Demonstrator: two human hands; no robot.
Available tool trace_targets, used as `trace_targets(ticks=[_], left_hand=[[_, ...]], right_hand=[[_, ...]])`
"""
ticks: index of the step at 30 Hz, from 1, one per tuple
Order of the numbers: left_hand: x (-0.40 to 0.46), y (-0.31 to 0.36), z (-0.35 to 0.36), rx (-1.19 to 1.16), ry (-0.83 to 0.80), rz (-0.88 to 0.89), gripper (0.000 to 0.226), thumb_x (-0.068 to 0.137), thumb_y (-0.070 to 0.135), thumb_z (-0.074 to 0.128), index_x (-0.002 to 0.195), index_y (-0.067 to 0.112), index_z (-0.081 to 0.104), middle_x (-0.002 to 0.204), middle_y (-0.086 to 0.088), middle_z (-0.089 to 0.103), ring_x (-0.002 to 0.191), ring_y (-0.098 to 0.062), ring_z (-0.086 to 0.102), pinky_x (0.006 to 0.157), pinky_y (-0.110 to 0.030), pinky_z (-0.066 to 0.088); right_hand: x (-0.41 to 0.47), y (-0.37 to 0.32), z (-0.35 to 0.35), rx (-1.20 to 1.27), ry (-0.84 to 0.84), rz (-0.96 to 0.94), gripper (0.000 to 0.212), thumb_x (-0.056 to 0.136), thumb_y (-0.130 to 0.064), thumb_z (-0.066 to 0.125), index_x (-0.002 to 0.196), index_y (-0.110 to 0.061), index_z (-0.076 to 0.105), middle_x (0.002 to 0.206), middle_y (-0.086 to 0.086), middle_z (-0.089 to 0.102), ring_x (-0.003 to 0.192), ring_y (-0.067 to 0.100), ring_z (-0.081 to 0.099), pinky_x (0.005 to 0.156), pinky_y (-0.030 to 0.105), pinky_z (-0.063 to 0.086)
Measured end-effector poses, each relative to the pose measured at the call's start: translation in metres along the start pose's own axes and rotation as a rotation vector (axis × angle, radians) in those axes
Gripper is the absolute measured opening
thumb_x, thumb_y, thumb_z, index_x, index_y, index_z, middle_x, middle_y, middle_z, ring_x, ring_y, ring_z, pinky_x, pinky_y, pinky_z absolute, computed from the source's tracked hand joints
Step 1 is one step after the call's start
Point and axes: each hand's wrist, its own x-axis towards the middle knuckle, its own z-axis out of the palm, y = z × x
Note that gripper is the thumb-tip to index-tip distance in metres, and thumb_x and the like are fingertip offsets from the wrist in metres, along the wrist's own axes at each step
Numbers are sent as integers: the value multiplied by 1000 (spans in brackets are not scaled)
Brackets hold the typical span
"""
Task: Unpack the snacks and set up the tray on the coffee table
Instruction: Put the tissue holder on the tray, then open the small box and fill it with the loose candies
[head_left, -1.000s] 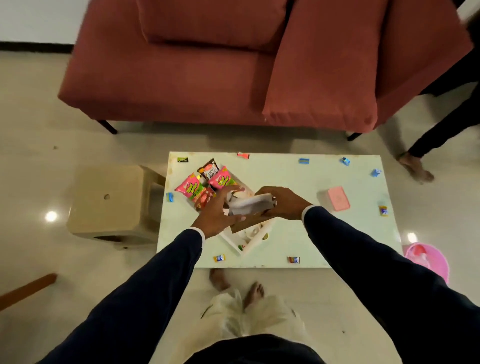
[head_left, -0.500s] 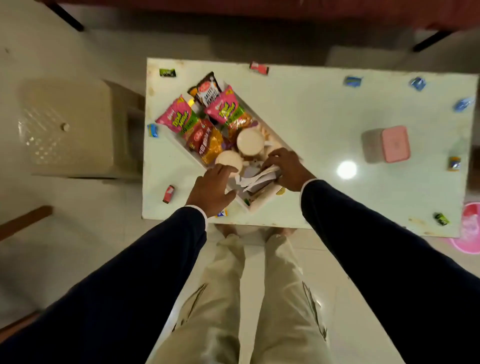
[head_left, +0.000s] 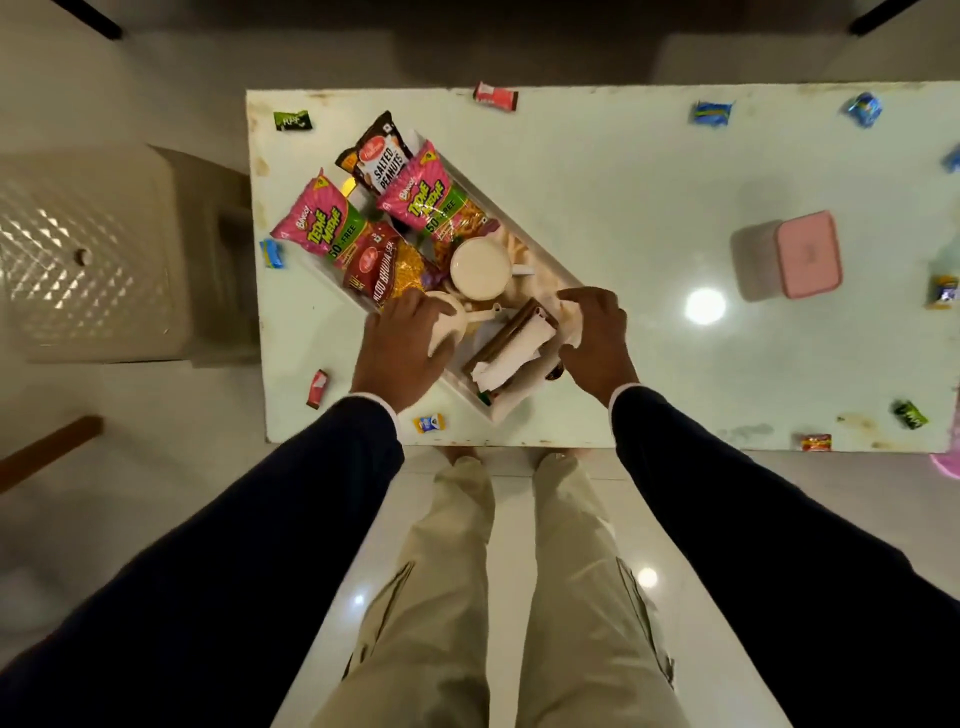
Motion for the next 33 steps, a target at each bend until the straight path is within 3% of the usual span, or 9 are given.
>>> trace_targets(ticks=[3,7,10,13,16,19,25,29,33], left_hand=[[23,-21,-25,75,29,-52,33,94,24,65,125,15,63,128,-14,55,122,-40,53,96,-52,42],[61,-55,-58,23,72,-198,36,91,22,65,126,19,62,137,-13,49,132,-38,46,107,-56,37],[91,-80,-79,-66,129,-308,39,90,19,64,129,20,61,142,-11,46,133,-37,46,110,-53,33],[119,-100,-91,-140,90,-367,49,90,20,61,138,17,55,146,-13,46,133,-39,48,113,-53,38],[145,-117,-91,-199,-43,-394,56,95,23,59,148,16,46,148,-15,48,132,-37,53,112,-51,41],[165,-126,-82,-274,-143,-421,49,98,27,58,144,13,49,136,-17,61,114,-32,62,90,-33,47],[177,-138,-65,-363,-82,-443,41,92,37,62,129,20,57,108,-6,66,76,-12,60,60,-28,42],[180,-143,-58,-432,-144,-439,48,94,32,65,139,18,52,118,-8,64,102,-26,65,89,-37,52],[182,-143,-54,-539,-133,-502,43,95,37,67,131,15,59,127,-16,68,112,-33,67,100,-45,53]], right_hand=[[-18,2,8,148,159,253,66,77,1,64,139,-14,47,142,11,38,128,34,39,104,28,30],[-25,4,30,433,187,600,74,77,-10,73,144,-13,40,144,11,41,130,33,44,109,41,38],[-22,6,45,694,156,724,61,90,-23,66,144,-12,38,111,10,63,108,23,60,108,44,44],[-14,7,53,811,134,756,49,97,-31,57,141,-15,41,88,4,60,84,16,59,87,39,48],[-6,11,61,878,111,760,48,95,-35,56,137,-18,43,114,9,61,104,27,63,83,42,52],[-2,18,70,939,104,793,53,92,-39,59,139,-25,40,128,8,59,109,28,64,83,48,59],[0,31,77,938,102,781,53,89,-39,61,136,-19,47,131,17,59,115,34,63,85,55,60],[1,31,74,952,93,790,51,90,-36,61,135,-20,46,122,12,59,114,35,63,86,56,60],[1,29,66,932,77,796,49,88,-37,61,132,-21,45,124,11,60,109,34,64,82,55,60]])
